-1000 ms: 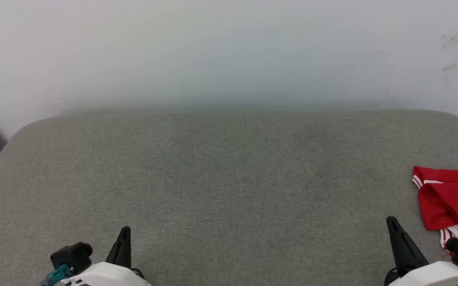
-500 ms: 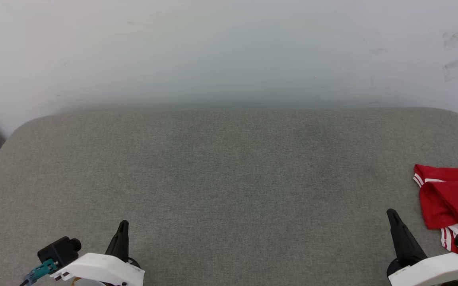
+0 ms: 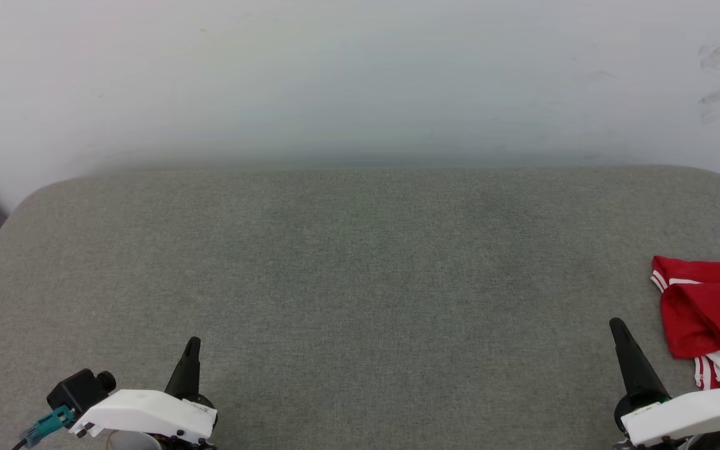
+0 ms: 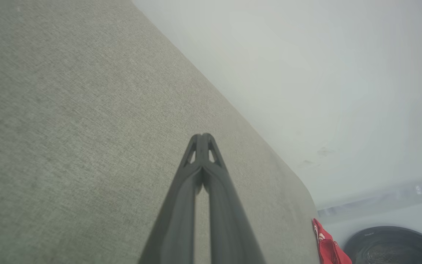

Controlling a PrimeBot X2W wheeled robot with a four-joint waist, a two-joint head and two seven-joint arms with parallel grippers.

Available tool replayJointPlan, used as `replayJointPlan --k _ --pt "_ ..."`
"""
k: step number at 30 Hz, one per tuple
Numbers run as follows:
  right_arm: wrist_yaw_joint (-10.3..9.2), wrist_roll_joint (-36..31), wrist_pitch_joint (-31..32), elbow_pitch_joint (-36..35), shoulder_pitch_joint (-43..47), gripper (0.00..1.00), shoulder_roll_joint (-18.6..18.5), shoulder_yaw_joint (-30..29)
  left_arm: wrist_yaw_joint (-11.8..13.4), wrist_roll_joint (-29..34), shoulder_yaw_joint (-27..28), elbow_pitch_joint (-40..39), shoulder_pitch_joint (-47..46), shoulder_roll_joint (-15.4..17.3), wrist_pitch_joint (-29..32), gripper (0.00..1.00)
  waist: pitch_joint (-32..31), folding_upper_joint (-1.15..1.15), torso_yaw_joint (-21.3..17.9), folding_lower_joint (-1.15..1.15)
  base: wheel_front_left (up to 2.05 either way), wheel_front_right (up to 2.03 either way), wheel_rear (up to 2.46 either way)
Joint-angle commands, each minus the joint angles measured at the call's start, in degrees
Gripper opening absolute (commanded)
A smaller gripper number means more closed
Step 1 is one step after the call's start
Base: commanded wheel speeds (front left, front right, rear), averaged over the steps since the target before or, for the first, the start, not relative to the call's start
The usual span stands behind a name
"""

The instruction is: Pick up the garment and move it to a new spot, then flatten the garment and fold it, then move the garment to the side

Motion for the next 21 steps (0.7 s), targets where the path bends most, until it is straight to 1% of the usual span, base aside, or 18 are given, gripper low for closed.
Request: replayJointPlan --k 1,21 --pt "0.01 1.22 0.08 -0.40 -1.63 0.00 -0.34 -0.14 -0.52 -0.93 0.84 -0.51 -1.74 -0.09 0.20 0.00 0.02 0.00 0.00 0.00 0.00 0.00 0.00" --pt "0.01 14.40 0.73 2.65 -4.17 0.00 -0.34 -0.71 -3.48 -10.41 5.33 -0.03 -2.81 -2.78 3.54 0.00 0.78 0.00 0.10 0.00 0.00 0.00 0.00"
